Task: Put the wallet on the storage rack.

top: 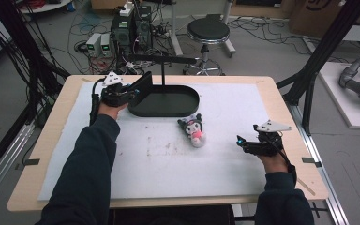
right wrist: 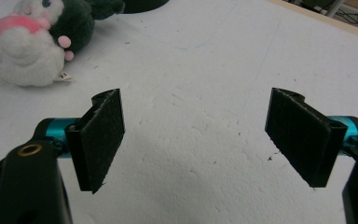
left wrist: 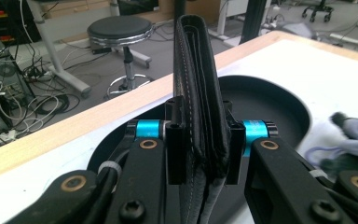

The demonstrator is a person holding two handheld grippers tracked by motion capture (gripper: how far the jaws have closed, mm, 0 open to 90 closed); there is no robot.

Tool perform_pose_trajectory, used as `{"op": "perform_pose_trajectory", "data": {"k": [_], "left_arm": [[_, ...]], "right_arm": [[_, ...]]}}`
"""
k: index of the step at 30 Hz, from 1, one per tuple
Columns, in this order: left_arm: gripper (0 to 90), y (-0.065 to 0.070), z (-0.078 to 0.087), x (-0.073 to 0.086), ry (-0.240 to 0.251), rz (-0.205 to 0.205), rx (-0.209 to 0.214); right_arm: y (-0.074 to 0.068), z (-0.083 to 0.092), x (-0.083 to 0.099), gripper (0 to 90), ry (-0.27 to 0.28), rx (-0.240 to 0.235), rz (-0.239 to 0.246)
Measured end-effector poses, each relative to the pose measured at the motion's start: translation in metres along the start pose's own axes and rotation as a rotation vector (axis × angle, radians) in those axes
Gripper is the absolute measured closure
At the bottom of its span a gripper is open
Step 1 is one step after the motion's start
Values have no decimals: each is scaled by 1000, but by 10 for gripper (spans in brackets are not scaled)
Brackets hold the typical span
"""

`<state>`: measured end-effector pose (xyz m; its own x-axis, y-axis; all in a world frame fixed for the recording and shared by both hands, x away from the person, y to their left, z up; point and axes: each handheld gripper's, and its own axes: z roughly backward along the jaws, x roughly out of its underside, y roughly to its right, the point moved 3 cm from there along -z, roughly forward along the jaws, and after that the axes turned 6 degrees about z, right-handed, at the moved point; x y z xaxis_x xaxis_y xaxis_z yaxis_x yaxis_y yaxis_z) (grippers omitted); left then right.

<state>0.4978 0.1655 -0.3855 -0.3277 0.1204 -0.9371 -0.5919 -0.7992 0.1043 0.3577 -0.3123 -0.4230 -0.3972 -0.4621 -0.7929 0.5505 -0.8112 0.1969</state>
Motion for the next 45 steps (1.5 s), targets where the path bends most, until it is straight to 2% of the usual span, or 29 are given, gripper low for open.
{"op": "perform_pose_trajectory", "data": {"k": [6,10,14,18,22,24,26,29,31,34,36,40,42,45], "left_arm": [[764,-8,-20,6,8,15,-19],[764,-13,-35,8,-40,-6,-63],[764,-16,-43,10,-60,-21,-88],[764,-17,-49,17,-125,-64,-116],[714,-14,-55,20,-140,-40,-126],[605,-11,-57,20,-142,-19,-124],[562,-9,-58,20,-146,-4,-121],[524,-5,-57,19,-150,16,-90],[520,0,-57,18,-156,13,-61],[485,6,-57,18,-167,30,-27],[482,9,-59,19,-184,19,-23],[468,12,-62,22,-201,31,-19],[465,13,-64,24,-202,62,-5],[481,13,-68,26,-208,52,-22]], "right_arm": [[0,1,0,201,1,-1,1],[0,2,1,201,2,-3,-5],[0,2,1,201,5,-3,-7],[2,2,3,201,3,-2,-13],[3,4,5,201,4,-1,-17],[3,4,5,201,5,-4,-17],[2,4,4,201,0,-7,-18],[1,4,4,201,1,-9,-10],[0,4,4,201,1,-9,-7],[0,4,3,201,1,-10,-8],[-1,4,3,201,1,-11,-2],[-1,5,2,201,4,-11,-7],[-1,5,2,201,6,-10,-6],[-1,5,2,201,4,-11,-10]]}}
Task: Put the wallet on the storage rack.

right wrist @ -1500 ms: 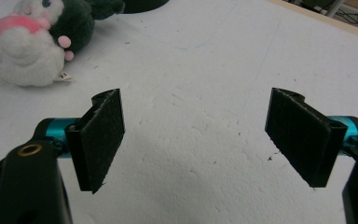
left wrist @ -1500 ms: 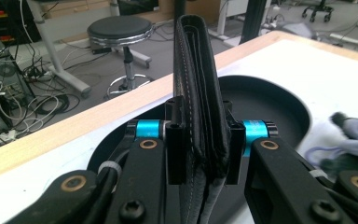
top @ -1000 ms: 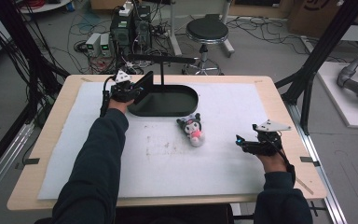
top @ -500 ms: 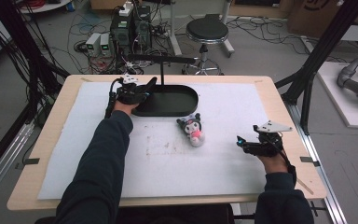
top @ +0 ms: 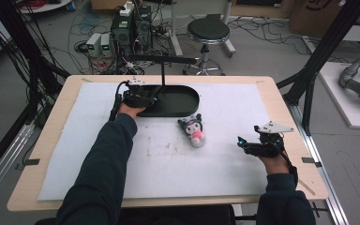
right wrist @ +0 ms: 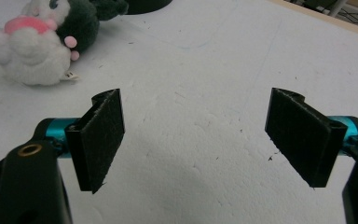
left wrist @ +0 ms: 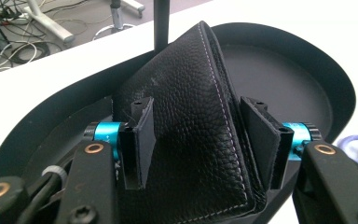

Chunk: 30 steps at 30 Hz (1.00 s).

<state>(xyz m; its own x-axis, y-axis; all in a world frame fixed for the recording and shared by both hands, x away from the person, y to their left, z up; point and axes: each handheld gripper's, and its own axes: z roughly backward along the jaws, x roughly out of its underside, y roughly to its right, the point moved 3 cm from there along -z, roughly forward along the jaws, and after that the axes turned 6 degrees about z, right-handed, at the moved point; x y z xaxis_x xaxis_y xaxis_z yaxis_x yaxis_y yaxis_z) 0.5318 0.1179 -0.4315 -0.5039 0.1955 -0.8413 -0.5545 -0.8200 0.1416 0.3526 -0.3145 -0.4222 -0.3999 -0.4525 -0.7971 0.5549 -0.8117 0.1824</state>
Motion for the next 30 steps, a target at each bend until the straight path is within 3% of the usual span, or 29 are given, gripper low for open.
{"op": "perform_pose_trajectory", "data": {"k": [3,7,10,14,22,24,27,30], "left_arm": [[482,0,-5,2,6,16,-2],[465,2,-6,2,-2,9,-8],[397,1,-3,2,-9,45,13],[389,2,8,-4,21,54,19],[367,2,51,-11,140,99,36],[272,3,63,-8,172,111,48],[227,9,81,-1,208,83,44],[203,14,104,9,264,79,32]], "right_arm": [[0,-1,0,201,-1,0,3],[1,-2,1,201,-3,0,-2],[0,-2,1,201,-4,0,5],[0,-2,0,201,-2,-1,5],[-3,-2,-1,201,-2,-7,13],[-3,-3,-1,201,0,-11,15],[-2,-4,-1,201,-1,-10,14],[-2,-5,-2,201,0,-10,18]]}}
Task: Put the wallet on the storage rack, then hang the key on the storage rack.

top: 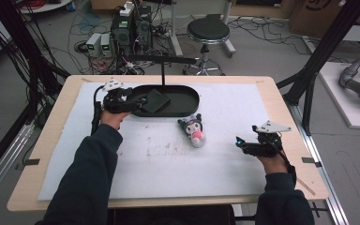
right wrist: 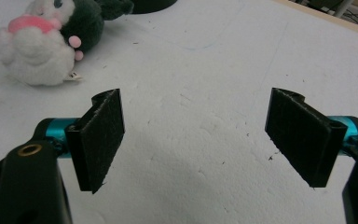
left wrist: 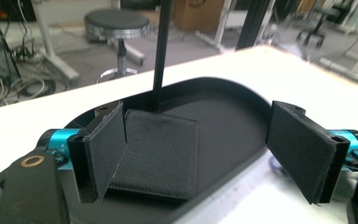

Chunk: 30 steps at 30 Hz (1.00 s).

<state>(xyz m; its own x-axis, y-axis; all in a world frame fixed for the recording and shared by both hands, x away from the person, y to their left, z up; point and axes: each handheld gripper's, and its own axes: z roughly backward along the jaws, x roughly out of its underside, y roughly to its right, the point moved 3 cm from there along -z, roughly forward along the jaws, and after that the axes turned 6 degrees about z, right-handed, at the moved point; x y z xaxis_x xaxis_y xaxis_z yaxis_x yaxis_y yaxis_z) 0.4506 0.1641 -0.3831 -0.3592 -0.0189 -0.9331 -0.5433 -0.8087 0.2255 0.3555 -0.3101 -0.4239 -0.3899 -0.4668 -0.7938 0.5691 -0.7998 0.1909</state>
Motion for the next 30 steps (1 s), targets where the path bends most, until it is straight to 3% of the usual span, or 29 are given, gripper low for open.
{"op": "perform_pose_trajectory", "data": {"k": [4,7,10,13,16,20,24,30], "left_arm": [[203,4,23,8,20,-29,-41],[203,6,38,16,31,-29,-68],[203,5,49,24,15,-42,-77],[214,4,56,30,9,-38,-67],[214,1,64,38,-7,-49,-84],[214,-4,72,48,-7,-24,-91],[214,-10,77,54,-3,-11,-102],[213,-16,81,59,-2,2,-86]], "right_arm": [[1,-1,-1,201,4,-4,-5],[1,-2,-2,200,6,-5,-10],[1,-2,-2,200,10,-9,-2],[2,-4,-2,200,7,-14,-8],[2,-6,-3,200,3,-13,-11],[0,-7,-3,200,0,-6,3],[1,-2,-4,200,18,10,-14],[-5,-2,-8,199,34,-10,-19]]}}
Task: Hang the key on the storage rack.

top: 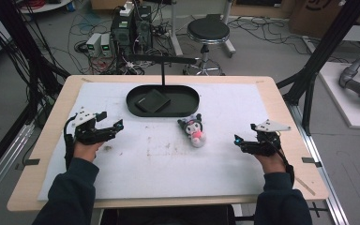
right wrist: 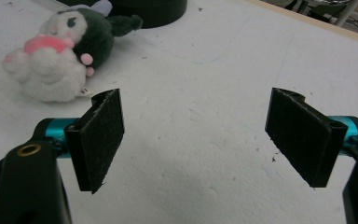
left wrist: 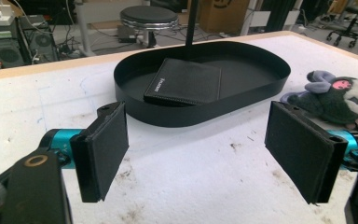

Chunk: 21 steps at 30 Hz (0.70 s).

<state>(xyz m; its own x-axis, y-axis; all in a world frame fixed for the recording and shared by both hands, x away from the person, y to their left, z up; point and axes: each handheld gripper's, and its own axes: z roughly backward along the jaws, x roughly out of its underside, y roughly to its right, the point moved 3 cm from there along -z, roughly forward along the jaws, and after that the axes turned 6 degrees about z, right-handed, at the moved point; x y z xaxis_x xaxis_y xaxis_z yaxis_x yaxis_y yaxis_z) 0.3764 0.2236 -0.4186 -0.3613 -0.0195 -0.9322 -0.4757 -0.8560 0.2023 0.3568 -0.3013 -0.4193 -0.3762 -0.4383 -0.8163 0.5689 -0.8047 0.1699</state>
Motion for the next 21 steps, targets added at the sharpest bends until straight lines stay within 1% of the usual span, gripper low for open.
{"op": "perform_pose_trajectory", "data": {"k": [1,4,6,8,9,11,12,14,16,17,18,19,21], "left_arm": [[213,-2,1,1,-2,2,0],[212,-7,2,7,-16,27,-2],[213,-11,2,10,-42,40,-6],[212,-12,2,12,-56,43,-8],[212,-11,1,12,-57,39,-3],[212,-9,1,12,-53,26,3],[213,-7,1,12,-55,23,7],[212,-5,2,12,-56,2,10],[212,-3,3,13,-56,2,16],[212,-4,3,13,-55,3,13],[212,-4,3,13,-54,6,13],[212,-5,3,13,-49,10,13],[213,-6,3,13,-45,17,17]], "right_arm": [[-2,-1,-2,199,0,-3,0],[-11,-5,-7,199,3,-20,9],[-16,-8,-11,199,10,-41,10],[-19,-8,-15,199,28,-69,3],[-21,-8,-18,199,45,-82,-11],[-25,-9,-23,199,63,-102,-14],[-27,-11,-25,199,63,-105,-8],[-35,-17,-29,199,49,-110,-4],[-42,-26,-32,199,29,-114,0],[-49,-35,-36,199,8,-122,14],[-49,-35,-36,199,8,-122,14],[-53,-39,-39,199,3,-120,16],[-60,-46,-48,199,-1,-118,36]]}}
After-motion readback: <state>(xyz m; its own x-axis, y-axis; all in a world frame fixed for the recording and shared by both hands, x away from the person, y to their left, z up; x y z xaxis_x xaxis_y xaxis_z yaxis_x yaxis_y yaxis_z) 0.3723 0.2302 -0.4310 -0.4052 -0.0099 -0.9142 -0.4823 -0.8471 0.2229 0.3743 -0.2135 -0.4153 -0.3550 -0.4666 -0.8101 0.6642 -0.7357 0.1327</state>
